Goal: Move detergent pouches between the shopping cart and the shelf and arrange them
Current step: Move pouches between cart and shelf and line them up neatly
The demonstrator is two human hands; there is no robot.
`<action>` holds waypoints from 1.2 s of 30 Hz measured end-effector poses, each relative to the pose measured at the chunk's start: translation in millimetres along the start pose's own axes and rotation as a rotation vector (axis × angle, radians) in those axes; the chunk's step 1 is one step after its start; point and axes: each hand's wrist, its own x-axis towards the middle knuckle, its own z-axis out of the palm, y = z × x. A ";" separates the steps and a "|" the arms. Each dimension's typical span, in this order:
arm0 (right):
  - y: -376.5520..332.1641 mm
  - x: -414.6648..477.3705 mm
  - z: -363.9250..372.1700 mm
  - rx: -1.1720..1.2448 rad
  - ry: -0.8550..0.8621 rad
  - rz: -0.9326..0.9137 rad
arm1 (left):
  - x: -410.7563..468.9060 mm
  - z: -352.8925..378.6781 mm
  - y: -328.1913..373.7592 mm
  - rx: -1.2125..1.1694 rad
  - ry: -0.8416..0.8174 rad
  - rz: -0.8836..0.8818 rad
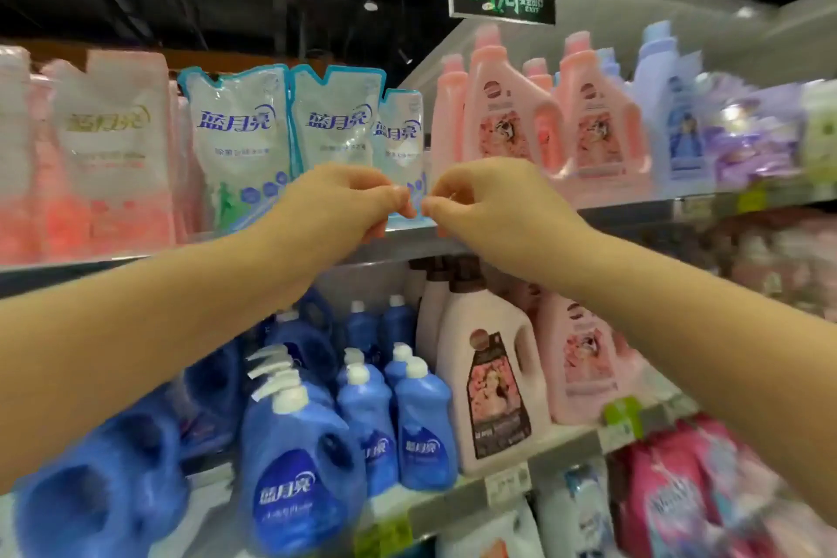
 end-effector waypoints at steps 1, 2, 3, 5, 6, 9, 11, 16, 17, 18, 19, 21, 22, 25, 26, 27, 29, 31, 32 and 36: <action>-3.8 -19.4 -7.7 -0.018 0.035 0.012 | -14.7 7.1 6.3 -0.031 -0.003 0.004; -5.9 -39.9 -15.4 -0.021 0.071 0.040 | -30.6 14.6 13.4 -0.057 -0.007 0.008; -6.9 -63.1 -23.8 -0.015 0.104 0.084 | -48.5 23.0 20.4 -0.072 -0.016 0.009; -4.3 -115.5 -38.0 -0.008 0.142 0.182 | -90.0 42.9 34.3 -0.089 -0.025 0.007; -1.6 -142.6 -45.4 -0.014 0.146 0.230 | -112.0 54.4 41.1 -0.103 -0.027 0.010; 6.0 -218.0 -70.3 -0.037 0.148 0.367 | -177.9 95.0 67.6 -0.164 -0.034 -0.018; 9.6 -266.3 -95.2 -0.054 0.185 0.462 | -221.0 129.2 87.6 -0.198 -0.064 -0.054; 15.9 -416.3 -177.5 -0.152 0.263 0.683 | -337.8 219.3 159.1 -0.264 -0.153 -0.098; 20.0 -450.4 -196.2 -0.201 0.249 0.721 | -363.2 240.8 173.7 -0.264 -0.177 -0.109; 25.3 -485.4 -215.4 -0.261 0.226 0.764 | -389.4 263.6 188.8 -0.260 -0.212 -0.117; 30.6 -518.7 -234.8 -0.322 0.206 0.811 | -413.9 286.4 203.0 -0.247 -0.256 -0.119; 40.4 -578.5 -270.0 -0.421 0.191 0.913 | -457.7 327.4 228.1 -0.219 -0.348 -0.120; 44.7 -604.3 -284.3 -0.448 0.190 0.965 | -476.6 345.2 237.3 -0.196 -0.381 -0.118; 57.3 -667.3 -311.3 -0.452 0.159 1.113 | -522.7 389.3 254.7 -0.088 -0.434 -0.114; 62.8 -684.0 -316.7 -0.443 0.143 1.153 | -534.4 403.5 257.6 -0.072 -0.454 -0.126; 68.9 -698.1 -321.6 -0.428 0.130 1.190 | -544.1 418.0 259.4 -0.066 -0.487 -0.141; 86.8 -721.7 -329.8 -0.389 0.105 1.256 | -558.4 450.4 261.6 -0.065 -0.559 -0.164; 111.6 -738.5 -333.8 -0.351 0.066 1.314 | -564.8 484.9 260.7 -0.068 -0.598 -0.197; 126.1 -745.6 -333.1 -0.329 0.046 1.344 | -565.8 502.4 258.4 -0.063 -0.618 -0.215; 187.5 -761.4 -317.0 -0.220 -0.068 1.411 | -567.1 568.3 229.0 0.018 -0.706 -0.312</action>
